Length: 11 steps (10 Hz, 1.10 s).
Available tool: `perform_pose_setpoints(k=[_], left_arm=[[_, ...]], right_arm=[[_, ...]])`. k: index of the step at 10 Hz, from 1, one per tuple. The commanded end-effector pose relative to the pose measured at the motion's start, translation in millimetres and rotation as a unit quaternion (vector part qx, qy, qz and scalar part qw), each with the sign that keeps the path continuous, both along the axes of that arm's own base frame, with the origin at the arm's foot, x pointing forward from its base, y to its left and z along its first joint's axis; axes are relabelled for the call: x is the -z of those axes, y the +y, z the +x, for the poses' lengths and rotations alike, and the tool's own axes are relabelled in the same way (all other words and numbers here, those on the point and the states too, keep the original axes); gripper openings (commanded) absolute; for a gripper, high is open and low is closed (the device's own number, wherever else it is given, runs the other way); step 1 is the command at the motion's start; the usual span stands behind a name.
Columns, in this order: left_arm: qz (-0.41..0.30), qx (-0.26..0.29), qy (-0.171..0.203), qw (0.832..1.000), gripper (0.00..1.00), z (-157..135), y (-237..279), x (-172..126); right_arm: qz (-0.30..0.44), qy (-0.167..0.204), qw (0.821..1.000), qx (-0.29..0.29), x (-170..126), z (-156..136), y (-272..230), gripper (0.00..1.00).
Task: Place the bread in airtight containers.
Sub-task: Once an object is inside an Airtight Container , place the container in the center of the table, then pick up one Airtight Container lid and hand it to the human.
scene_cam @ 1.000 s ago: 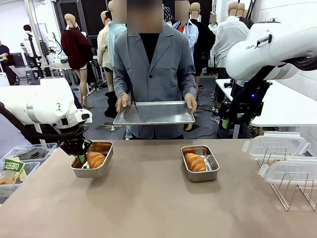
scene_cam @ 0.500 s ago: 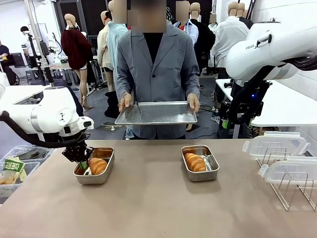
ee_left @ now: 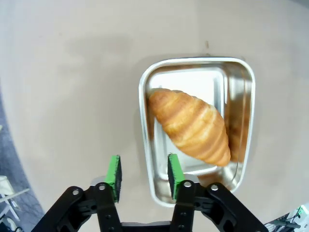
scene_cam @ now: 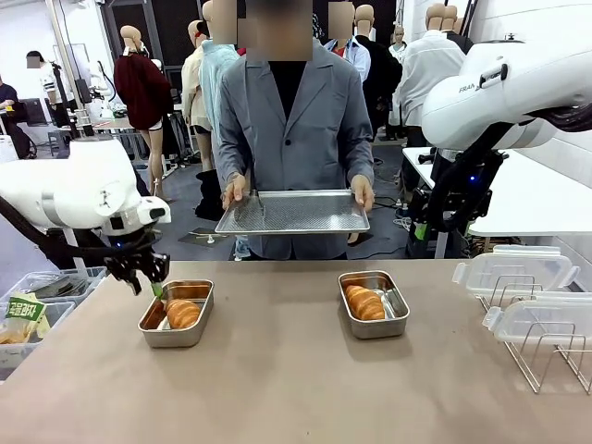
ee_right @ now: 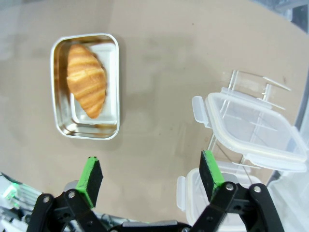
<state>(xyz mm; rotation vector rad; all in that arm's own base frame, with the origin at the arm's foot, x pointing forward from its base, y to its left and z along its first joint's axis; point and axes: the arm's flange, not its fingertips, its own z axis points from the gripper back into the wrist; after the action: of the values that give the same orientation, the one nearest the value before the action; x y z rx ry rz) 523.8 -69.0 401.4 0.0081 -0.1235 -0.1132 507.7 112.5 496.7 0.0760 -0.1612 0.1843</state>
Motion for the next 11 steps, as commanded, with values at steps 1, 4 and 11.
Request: perform_pose_setpoints(k=[1,4,11], left_arm=[[0.017,0.012,-0.019,1.0,0.81,-19.7,31.3,-48.8],[0.067,-0.016,-0.03,0.997,0.81,-42.0,58.9,-121.9],[0.072,-0.021,-0.03,0.997,0.81,-57.3,75.5,-163.1]], right_arm=[[0.009,0.002,1.0,0.002,1.0,-0.6,1.1,1.0],[0.009,0.002,1.0,0.002,1.0,-0.6,1.1,1.0],[0.009,0.002,1.0,0.002,1.0,-0.6,1.1,1.0]])
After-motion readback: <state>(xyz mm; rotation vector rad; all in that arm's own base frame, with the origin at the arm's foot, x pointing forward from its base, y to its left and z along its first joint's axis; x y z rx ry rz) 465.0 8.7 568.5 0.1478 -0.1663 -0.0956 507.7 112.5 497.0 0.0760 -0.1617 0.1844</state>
